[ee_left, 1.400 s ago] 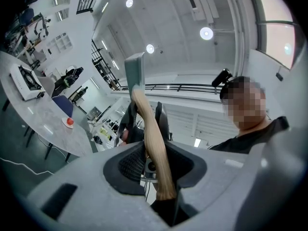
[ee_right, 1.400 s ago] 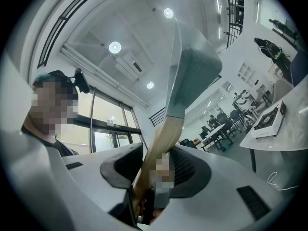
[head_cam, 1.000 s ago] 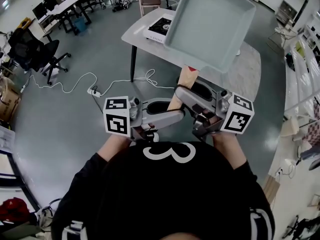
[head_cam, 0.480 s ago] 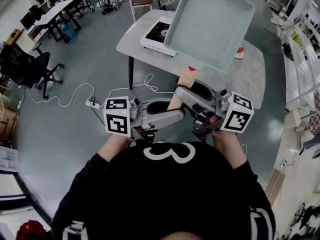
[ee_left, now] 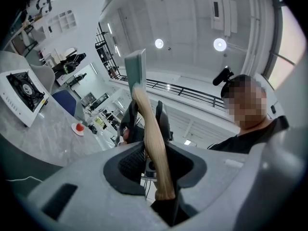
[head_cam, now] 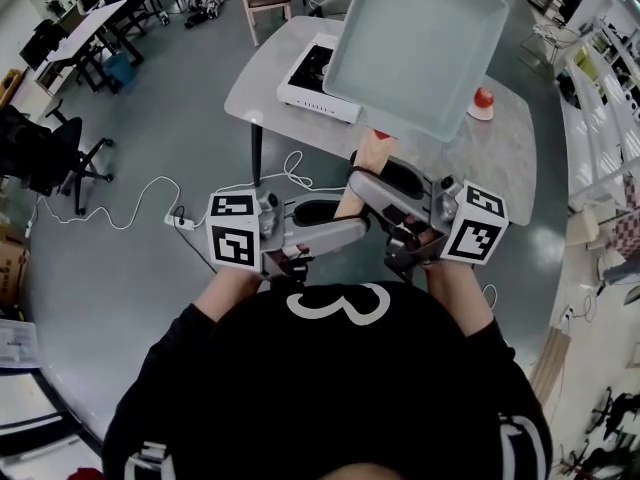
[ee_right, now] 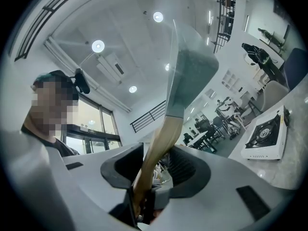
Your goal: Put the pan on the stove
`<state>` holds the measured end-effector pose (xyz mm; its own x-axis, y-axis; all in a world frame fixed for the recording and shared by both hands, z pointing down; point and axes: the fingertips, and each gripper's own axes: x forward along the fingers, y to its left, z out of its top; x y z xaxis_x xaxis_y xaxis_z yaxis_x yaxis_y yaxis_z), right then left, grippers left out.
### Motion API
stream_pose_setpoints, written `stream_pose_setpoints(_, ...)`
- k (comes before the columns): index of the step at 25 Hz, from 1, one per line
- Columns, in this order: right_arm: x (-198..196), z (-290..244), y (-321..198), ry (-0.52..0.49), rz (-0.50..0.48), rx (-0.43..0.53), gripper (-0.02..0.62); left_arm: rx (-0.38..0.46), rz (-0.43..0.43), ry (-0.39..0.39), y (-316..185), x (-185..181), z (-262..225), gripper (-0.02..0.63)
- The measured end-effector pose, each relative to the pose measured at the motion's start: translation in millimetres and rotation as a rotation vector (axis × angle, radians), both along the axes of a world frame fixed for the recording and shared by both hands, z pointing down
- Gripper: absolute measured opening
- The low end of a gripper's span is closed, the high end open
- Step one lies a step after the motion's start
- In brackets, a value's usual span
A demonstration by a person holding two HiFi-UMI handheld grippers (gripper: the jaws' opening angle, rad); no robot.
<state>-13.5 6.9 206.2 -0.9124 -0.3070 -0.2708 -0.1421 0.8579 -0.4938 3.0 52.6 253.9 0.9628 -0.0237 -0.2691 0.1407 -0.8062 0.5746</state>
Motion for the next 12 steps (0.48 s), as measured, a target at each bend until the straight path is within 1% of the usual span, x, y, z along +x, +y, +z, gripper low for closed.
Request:
stream_pose_setpoints(2, -14.3, 2.6, -28.4, 0.008, 0.009, -0.01, 0.15, -0.009, 0.007, 0.003, -27.9, -14.6, 2.2, 0.12)
stream_pose_setpoints(4, -19.4, 7.5, -42.9, 0.011, 0.018, -0.021, 0.15, -0.018, 0.012, 0.004, -41.8, -20.2, 6.5, 0.12)
stream_pose_setpoints(10, -17.8, 15.3, -42.5, 0.018, 0.025, -0.041, 0.15, -0.033, 0.014, 0.011, -40.2, -18.0, 13.0, 0.12)
stream_pose_setpoints(12, -17.3, 16.8, -50.7, 0.02, 0.025, -0.045, 0.15, -0.038, 0.014, 0.011, -48.2, -17.0, 14.6, 0.12)
